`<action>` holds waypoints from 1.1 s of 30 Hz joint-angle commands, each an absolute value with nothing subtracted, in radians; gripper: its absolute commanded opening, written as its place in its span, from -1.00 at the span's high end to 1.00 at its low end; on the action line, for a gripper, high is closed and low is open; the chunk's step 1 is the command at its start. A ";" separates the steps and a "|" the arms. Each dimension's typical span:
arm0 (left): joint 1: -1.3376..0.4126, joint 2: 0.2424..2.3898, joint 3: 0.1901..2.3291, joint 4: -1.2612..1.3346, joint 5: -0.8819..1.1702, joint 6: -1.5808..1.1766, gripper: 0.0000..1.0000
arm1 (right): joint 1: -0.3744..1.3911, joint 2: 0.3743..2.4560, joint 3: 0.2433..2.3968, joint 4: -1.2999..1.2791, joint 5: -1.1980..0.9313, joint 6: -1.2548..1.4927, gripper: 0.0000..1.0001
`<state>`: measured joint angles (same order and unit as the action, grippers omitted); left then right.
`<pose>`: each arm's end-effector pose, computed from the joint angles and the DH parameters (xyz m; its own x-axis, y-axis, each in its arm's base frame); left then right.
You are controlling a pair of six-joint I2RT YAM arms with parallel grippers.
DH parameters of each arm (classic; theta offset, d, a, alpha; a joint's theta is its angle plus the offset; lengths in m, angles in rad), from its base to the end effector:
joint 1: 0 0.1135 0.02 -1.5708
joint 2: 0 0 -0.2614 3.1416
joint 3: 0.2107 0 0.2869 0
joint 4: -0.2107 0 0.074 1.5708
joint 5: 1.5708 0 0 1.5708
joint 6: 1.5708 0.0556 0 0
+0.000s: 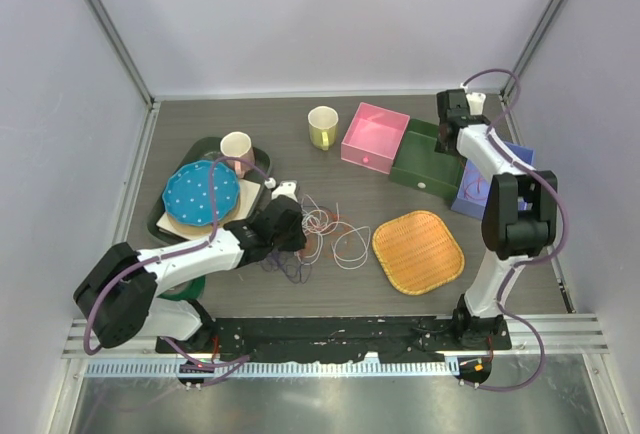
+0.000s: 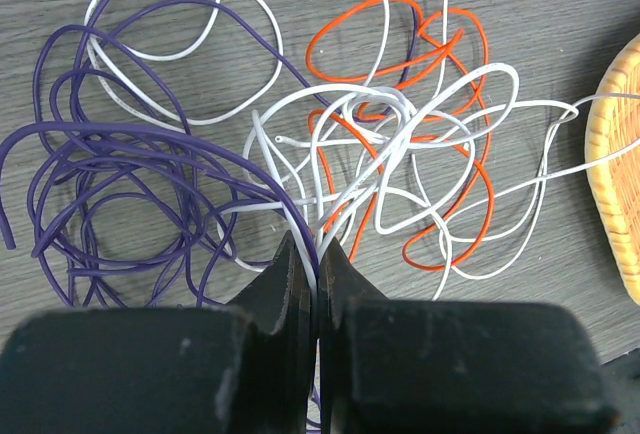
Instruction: Untangle the cables
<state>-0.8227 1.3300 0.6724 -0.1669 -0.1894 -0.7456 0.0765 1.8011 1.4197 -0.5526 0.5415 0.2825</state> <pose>0.2143 -0.2155 0.1489 -0.7963 -0.1214 -0.5926 0.1262 0.9248 -0.3590 0.4357 0.0046 0.2215 -0.7029 0.1857 -0.6866 0.4541 0.8602 -0.2322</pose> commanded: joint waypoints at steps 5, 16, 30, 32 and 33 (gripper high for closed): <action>-0.818 1.319 0.672 -0.101 -0.201 -0.747 0.94 | 0.075 1.933 1.542 -0.577 0.747 0.279 -0.19; -0.816 1.339 0.672 -0.083 -0.193 -0.741 0.99 | 0.077 1.867 1.508 -0.534 0.802 0.293 0.86; -0.818 1.338 0.673 -0.081 -0.178 -0.739 1.00 | -0.046 1.813 1.422 -0.600 0.754 0.405 0.80; -0.818 1.333 0.672 -0.083 -0.179 -0.741 1.00 | -0.057 1.827 1.414 -0.604 0.730 0.405 0.41; -0.818 1.333 0.673 -0.084 -0.179 -0.741 0.99 | -0.057 1.828 1.416 -0.609 0.698 0.396 0.12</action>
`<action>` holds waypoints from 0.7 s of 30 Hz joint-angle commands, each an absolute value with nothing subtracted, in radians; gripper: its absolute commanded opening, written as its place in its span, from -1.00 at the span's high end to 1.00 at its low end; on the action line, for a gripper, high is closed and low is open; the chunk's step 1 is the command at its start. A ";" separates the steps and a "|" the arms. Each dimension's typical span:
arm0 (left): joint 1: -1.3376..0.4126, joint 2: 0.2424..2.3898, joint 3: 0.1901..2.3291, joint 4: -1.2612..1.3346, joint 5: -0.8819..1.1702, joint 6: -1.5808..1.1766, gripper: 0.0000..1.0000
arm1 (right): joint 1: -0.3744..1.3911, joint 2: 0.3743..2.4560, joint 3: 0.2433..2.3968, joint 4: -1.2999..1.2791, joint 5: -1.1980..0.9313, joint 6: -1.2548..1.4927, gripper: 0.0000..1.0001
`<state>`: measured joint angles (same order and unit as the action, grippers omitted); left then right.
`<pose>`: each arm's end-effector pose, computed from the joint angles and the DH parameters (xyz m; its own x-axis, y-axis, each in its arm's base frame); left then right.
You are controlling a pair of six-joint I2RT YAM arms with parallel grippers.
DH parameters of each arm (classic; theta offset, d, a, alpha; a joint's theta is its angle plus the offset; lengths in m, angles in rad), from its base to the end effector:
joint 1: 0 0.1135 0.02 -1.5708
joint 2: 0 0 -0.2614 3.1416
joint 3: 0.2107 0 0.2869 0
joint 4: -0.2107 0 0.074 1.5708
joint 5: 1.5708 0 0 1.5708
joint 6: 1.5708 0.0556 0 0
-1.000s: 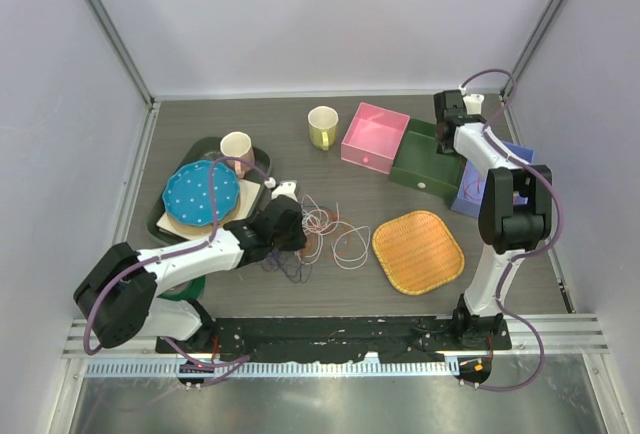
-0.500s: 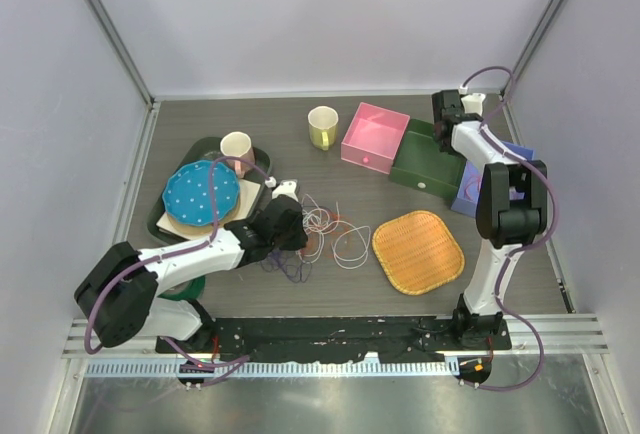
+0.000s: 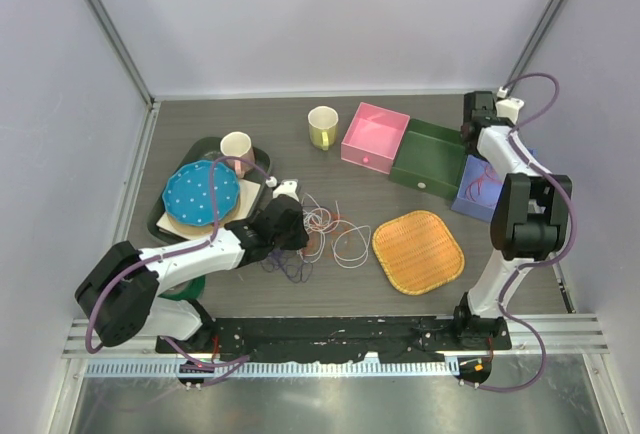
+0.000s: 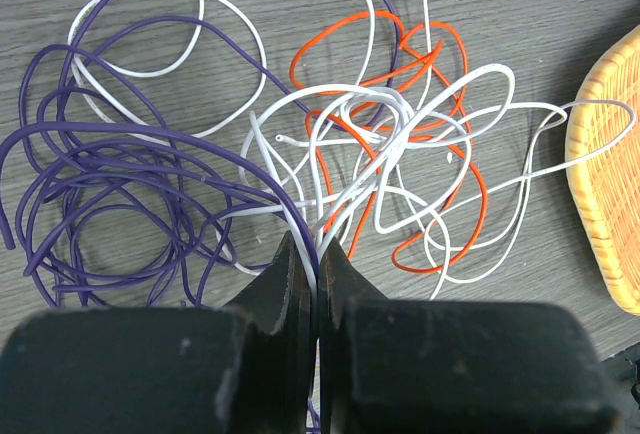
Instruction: Untangle the cables
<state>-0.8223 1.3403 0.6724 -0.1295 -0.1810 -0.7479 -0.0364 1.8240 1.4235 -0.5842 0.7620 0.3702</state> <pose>0.2167 -0.2186 0.1493 -0.7890 -0.1336 -0.5997 0.1345 0.9149 -0.3807 0.4287 -0.0540 0.2173 -0.6286 0.2848 -0.7237 0.6815 0.6501 -0.3361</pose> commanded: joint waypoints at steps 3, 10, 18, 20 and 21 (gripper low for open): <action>-0.818 1.327 0.672 -0.084 -0.178 -0.744 0.99 | -0.038 1.758 1.410 -0.583 0.641 0.370 -0.21; -0.816 1.318 0.672 -0.084 -0.167 -0.750 1.00 | 0.201 1.435 1.304 -0.483 0.509 0.167 -0.54; -0.816 1.278 0.663 -0.110 -0.176 -0.781 0.99 | 0.328 1.088 0.823 -0.005 -0.426 0.175 -0.87; -0.816 1.247 0.654 -0.118 -0.181 -0.816 0.99 | 0.415 1.036 0.701 0.121 -0.454 0.227 -0.86; -0.816 1.236 0.652 -0.126 -0.183 -0.830 0.99 | 0.445 1.023 0.672 0.144 -0.453 0.263 -0.86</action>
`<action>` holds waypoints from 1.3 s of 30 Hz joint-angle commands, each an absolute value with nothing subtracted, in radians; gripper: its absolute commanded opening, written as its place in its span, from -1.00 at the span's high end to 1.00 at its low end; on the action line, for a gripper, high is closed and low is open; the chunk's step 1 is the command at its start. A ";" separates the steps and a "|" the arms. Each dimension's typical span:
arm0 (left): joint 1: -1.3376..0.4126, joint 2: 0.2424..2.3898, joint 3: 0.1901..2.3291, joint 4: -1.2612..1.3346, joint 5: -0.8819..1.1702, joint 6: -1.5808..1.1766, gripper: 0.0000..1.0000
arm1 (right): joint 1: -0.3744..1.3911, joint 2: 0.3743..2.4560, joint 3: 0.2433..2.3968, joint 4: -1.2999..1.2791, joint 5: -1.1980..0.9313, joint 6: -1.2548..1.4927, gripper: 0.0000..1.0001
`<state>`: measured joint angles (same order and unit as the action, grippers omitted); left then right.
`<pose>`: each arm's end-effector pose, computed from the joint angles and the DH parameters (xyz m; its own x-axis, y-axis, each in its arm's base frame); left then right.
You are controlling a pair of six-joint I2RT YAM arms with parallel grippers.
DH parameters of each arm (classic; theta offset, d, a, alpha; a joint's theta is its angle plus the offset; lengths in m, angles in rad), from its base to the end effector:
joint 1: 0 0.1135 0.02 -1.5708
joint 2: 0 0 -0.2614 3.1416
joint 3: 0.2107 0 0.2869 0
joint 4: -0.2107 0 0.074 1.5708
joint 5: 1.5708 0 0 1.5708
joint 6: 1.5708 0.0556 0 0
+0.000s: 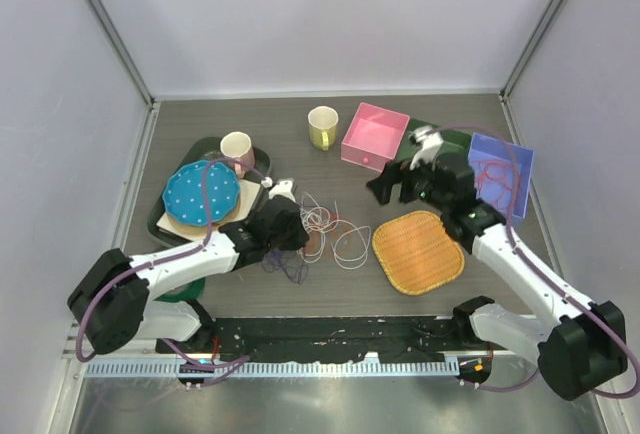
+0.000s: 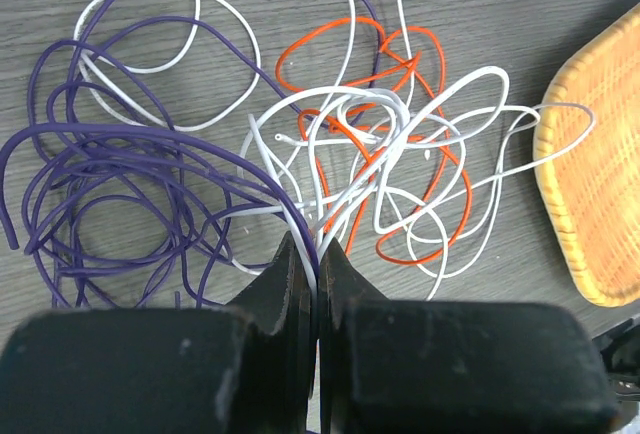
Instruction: Untangle the cables
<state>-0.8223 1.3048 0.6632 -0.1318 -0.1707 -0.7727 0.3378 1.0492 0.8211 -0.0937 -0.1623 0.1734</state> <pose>0.2139 -0.2164 0.1559 -0.7867 -0.1638 -0.5952 0.1259 0.9013 -0.4145 0.2790 0.1075 0.2944 -0.3753 0.0486 -0.9256 -0.4131 0.8852 0.2140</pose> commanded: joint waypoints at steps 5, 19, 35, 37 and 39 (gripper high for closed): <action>-0.813 1.177 0.624 -0.140 -0.157 -0.937 0.99 | 0.606 1.063 0.566 0.268 -0.425 0.474 -0.74; -0.815 1.166 0.611 -0.143 -0.147 -0.973 1.00 | 0.730 1.308 0.610 0.272 -0.236 0.564 -0.13; -0.813 1.183 0.606 -0.097 -0.132 -0.989 1.00 | 0.773 1.477 0.663 0.394 -0.247 0.630 0.44; -0.815 1.180 0.609 -0.100 -0.138 -0.989 1.00 | 0.776 1.468 0.666 0.385 -0.242 0.627 0.98; -0.815 1.175 0.611 -0.115 -0.161 -0.996 0.99 | 0.781 1.450 0.664 0.367 -0.235 0.615 0.99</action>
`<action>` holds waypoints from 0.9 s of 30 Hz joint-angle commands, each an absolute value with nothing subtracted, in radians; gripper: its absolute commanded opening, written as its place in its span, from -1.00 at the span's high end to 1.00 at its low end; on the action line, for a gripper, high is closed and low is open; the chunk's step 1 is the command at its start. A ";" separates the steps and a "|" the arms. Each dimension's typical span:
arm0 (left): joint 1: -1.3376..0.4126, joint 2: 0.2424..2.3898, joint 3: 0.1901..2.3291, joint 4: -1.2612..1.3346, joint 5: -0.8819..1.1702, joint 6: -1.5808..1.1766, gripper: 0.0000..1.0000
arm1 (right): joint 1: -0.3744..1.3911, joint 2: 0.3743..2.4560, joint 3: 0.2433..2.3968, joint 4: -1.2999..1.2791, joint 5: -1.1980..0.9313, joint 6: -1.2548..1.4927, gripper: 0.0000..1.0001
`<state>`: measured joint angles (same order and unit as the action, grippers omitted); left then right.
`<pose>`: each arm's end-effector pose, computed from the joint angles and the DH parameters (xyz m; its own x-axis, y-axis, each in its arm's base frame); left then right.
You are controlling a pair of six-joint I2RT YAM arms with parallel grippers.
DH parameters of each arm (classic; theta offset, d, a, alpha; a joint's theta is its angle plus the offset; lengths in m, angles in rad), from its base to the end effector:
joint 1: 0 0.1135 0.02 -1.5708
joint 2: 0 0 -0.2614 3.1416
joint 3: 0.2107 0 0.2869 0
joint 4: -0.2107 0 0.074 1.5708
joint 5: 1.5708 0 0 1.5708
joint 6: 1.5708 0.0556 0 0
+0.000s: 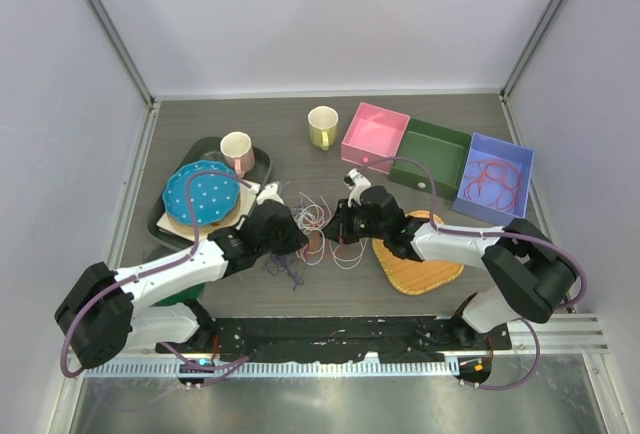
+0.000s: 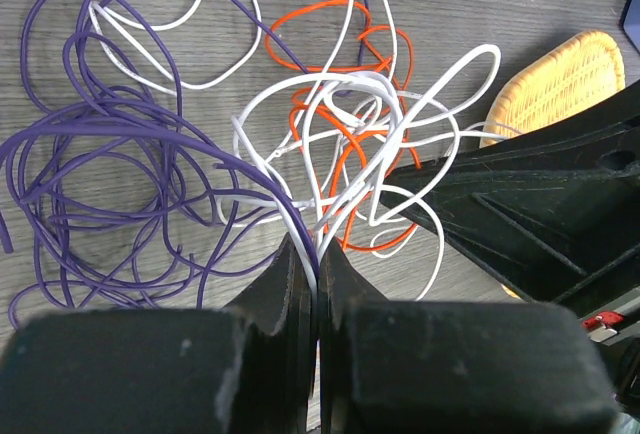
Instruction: Untangle the cables
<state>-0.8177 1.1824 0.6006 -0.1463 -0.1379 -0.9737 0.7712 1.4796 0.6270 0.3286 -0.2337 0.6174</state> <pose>0.2003 -0.2025 0.1655 -0.7955 -0.3491 -0.4953 -0.0095 0.8245 -0.5659 0.2326 0.2440 0.1380 -0.7683 0.0386 -0.6389 -0.4624 0.6567 0.5957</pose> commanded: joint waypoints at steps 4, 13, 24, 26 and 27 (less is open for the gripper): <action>-0.813 1.166 0.624 -0.153 -0.199 -0.999 0.69 | 0.790 1.341 0.663 0.276 -0.186 0.574 0.98; -0.813 1.103 0.653 -0.201 -0.169 -0.944 -0.99 | 0.799 1.146 0.764 0.031 -0.134 0.434 0.99; -0.813 0.936 0.623 -0.195 -0.072 -0.835 -1.00 | 0.799 1.098 1.142 -0.167 -0.178 0.358 0.99; -0.813 0.930 0.618 -0.193 -0.069 -0.828 -1.00 | 0.799 1.103 1.210 -0.164 -0.221 0.353 0.99; -0.813 0.934 0.618 -0.196 -0.068 -0.822 -1.00 | 0.799 1.104 1.227 -0.144 -0.248 0.357 0.98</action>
